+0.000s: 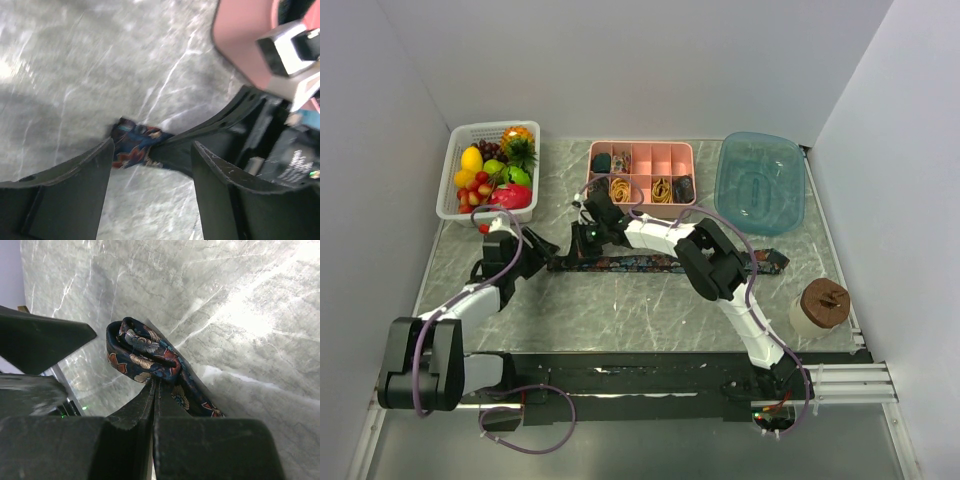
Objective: Roll the ties
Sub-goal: Roll the tie at the center of the board.
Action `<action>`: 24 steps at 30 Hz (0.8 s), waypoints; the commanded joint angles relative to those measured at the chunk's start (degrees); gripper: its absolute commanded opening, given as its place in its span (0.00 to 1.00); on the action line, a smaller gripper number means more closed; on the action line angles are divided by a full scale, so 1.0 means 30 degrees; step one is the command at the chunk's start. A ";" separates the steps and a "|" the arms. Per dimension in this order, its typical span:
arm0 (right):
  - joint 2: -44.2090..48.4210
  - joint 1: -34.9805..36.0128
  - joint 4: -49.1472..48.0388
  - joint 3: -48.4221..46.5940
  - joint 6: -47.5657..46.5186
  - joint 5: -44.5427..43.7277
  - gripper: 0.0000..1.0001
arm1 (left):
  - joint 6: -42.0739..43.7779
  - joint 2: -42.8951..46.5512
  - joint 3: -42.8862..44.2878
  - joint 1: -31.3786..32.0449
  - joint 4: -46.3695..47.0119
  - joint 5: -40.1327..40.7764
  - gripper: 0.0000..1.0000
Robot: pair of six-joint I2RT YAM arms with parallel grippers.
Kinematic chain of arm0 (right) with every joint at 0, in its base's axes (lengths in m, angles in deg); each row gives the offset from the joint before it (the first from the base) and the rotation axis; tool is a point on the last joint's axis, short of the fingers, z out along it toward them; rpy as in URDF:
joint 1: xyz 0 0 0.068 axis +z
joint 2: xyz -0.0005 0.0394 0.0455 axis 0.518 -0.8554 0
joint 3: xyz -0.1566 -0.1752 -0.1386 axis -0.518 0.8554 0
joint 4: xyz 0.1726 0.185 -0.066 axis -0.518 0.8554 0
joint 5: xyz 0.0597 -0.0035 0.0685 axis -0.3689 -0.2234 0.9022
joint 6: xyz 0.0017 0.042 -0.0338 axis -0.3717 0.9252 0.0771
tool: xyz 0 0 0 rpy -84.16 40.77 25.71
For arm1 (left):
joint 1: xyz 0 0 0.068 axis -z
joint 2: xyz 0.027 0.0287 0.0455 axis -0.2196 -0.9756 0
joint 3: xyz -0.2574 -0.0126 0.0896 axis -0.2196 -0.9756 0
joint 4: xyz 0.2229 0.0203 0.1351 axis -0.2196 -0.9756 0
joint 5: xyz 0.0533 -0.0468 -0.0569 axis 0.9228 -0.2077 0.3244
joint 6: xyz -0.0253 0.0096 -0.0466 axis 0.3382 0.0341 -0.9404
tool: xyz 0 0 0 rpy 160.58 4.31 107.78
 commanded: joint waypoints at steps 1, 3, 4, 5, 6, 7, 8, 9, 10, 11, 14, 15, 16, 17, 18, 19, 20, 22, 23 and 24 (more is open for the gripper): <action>0.0254 0.0123 0.0307 0.0541 -0.0062 -0.0975 0.00 | -0.0391 -0.0258 -0.1253 -0.0064 0.1460 0.0088 0.67; 0.0166 0.0152 0.0424 0.0454 0.0055 -0.1092 0.00 | -0.0539 -0.0318 -0.1431 -0.0064 0.1929 0.0175 0.66; 0.0050 0.0123 0.0482 0.0279 0.0085 -0.1180 0.00 | -0.0626 -0.0289 -0.1606 -0.0064 0.2076 0.0146 0.65; -0.0009 0.0093 0.0685 0.0161 0.0143 -0.1210 0.00 | -0.0801 -0.0260 -0.1695 -0.0064 0.2222 0.0291 0.65; -0.0097 0.0093 0.0716 0.0073 0.0201 -0.1239 0.00 | -0.0860 -0.0230 -0.1812 -0.0064 0.2398 0.0409 0.64; -0.0156 0.0006 0.0746 -0.0044 0.0260 -0.1210 0.00 | -0.0890 -0.0114 -0.1958 -0.0064 0.2458 0.0526 0.64; -0.0185 0.0005 0.0775 -0.0074 0.0348 -0.1268 0.00 | -0.0977 -0.0113 -0.2017 -0.0064 0.2516 0.0701 0.64; -0.0186 -0.0053 0.0746 -0.0045 0.0465 -0.1239 0.00 | -0.1007 -0.0084 -0.2105 -0.0064 0.2691 0.0848 0.64; -0.0215 -0.0140 0.0775 -0.0103 0.0495 -0.1210 0.00 | -0.1066 -0.0142 -0.2222 -0.0064 0.2809 0.0994 0.63; -0.0215 -0.0112 0.0804 -0.0133 0.0524 -0.1268 0.00 | -0.1211 -0.0229 -0.2310 -0.0035 0.2955 0.1228 0.63; -0.0274 -0.0258 0.1067 -0.0220 0.0554 -0.1327 0.00 | -0.1505 -0.0727 -0.2545 -0.0035 0.3891 0.1434 0.59; -0.0303 -0.0288 0.1271 -0.0250 0.0583 -0.1414 0.00 | -0.1593 -0.0873 -0.2632 -0.0035 0.4097 0.1522 0.58; -0.0332 -0.0288 0.1331 -0.0279 0.0583 -0.1444 0.00 | -0.1681 -0.1223 -0.2662 -0.0035 0.4563 0.1523 0.56; -0.0361 -0.0375 0.1419 -0.0337 0.0612 -0.1502 0.00 | -0.1710 -0.1400 -0.2692 -0.0035 0.4800 0.1494 0.56; -0.0420 -0.0376 0.1623 -0.0425 0.0670 -0.1532 0.00 | -0.1711 -0.1547 -0.2750 -0.0035 0.5092 0.1320 0.55; -0.0449 -0.0405 0.1712 -0.0484 0.0642 -0.1561 0.00 | -0.1827 -0.1839 -0.2750 -0.0006 0.5472 0.1318 0.54; -0.0478 -0.0434 0.1829 -0.0571 0.0729 -0.1619 0.00 | -0.1828 -0.1986 -0.2721 -0.0006 0.5592 0.1347 0.54; -0.0566 -0.0493 0.2005 -0.0660 0.0759 -0.1678 0.00 | -0.1828 -0.2395 -0.2721 0.0023 0.6001 0.1318 0.53; -0.0596 -0.0522 0.1977 -0.0689 0.0759 -0.1592 0.00 | -0.1828 -0.2485 -0.2750 0.0052 0.6206 0.1318 0.53; -0.0654 -0.0551 0.2006 -0.0806 0.0788 -0.1562 0.00 | -0.1799 -0.2573 -0.2837 0.0082 0.6411 0.1289 0.53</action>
